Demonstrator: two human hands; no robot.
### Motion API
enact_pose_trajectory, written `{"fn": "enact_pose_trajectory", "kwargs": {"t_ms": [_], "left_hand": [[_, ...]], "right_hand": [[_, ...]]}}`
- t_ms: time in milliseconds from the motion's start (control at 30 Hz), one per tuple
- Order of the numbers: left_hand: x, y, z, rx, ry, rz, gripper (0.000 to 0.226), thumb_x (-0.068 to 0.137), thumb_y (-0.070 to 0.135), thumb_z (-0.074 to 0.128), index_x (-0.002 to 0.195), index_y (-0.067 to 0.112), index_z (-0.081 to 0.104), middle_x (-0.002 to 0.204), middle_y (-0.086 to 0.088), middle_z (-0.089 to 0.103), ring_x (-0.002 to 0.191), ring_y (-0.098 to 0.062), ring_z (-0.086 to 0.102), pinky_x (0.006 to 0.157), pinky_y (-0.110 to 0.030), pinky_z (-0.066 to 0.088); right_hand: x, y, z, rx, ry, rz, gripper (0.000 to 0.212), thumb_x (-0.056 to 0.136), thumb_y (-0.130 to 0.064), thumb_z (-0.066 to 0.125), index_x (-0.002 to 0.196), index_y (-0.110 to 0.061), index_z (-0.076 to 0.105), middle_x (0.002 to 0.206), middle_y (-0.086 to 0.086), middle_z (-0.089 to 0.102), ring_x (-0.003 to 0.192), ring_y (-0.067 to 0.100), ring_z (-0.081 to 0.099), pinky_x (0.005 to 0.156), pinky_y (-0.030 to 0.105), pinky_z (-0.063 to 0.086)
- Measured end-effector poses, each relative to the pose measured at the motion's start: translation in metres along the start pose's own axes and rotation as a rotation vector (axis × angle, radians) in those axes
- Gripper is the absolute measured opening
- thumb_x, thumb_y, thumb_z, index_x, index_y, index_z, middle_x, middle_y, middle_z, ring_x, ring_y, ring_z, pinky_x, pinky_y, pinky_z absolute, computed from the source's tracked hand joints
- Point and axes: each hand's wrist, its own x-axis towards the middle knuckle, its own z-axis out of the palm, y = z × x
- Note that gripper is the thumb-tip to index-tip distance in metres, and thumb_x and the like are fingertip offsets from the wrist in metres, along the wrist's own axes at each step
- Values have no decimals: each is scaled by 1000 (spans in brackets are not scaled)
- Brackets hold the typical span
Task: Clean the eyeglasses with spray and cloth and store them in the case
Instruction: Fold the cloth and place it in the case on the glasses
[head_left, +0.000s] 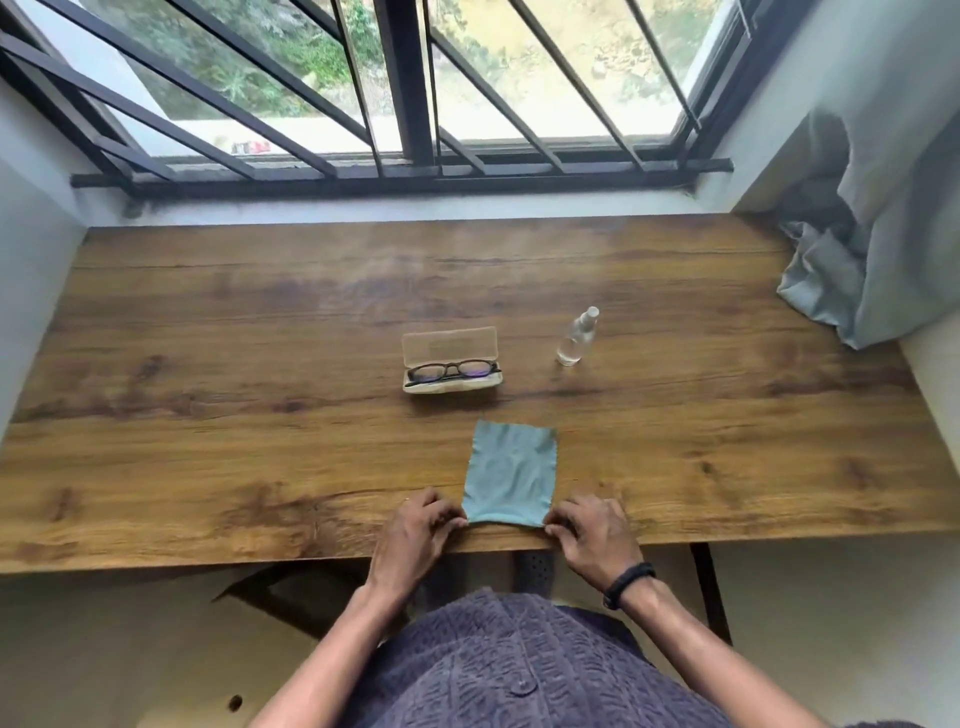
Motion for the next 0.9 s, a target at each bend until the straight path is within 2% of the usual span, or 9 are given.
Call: {"fn": "enact_pose_trajectory", "kwargs": {"t_ms": [67,233,333,400,533,900], "left_hand": [[-3,-3,-1,10,-5,0,6,92,32,73,96,28,75,90,7,63,80,-13,62,70,-33,52],[-8,-8,-2,28,12,1,6,90,30,76,94,32,73,92,13,62,81,-13,63,69,-33,54],[-7,-9,-3,29,17,-17,6,91,31,74,97,31,74,96,14,64,84,-12,64,70,-33,54],[-4,-8,-3,21,19,-19,7,92,30,73,98,27,75,97,11,65,85,-12,64,71,-31,53],[9,0,-10,-24,68,-29,8,91,24,75,97,18,78,91,4,66,78,-9,60,67,-16,42],[70,20,-20,-26,96,-87,19,96,25,69,110,14,77,103,-5,70,89,-23,66,73,-24,44]], "right_hand": [[-2,-1,2,23,31,-16,1,83,-28,71,83,-28,72,85,-10,68,87,17,65,81,39,43],[-4,-3,5,45,27,-21,9,83,-31,63,84,-27,70,86,-10,68,89,17,64,79,36,40],[-6,-6,4,46,28,-18,6,84,-30,66,84,-26,70,85,-8,68,87,18,64,77,34,37],[-6,-6,4,54,25,-9,4,85,-28,67,84,-26,70,84,-9,68,87,18,64,78,34,40],[2,-1,1,139,73,64,3,86,-28,70,83,-27,71,84,-13,70,83,12,64,82,42,53],[42,-2,-21,145,150,182,7,90,-28,69,89,-22,72,90,-1,73,86,20,65,77,37,53]]}}
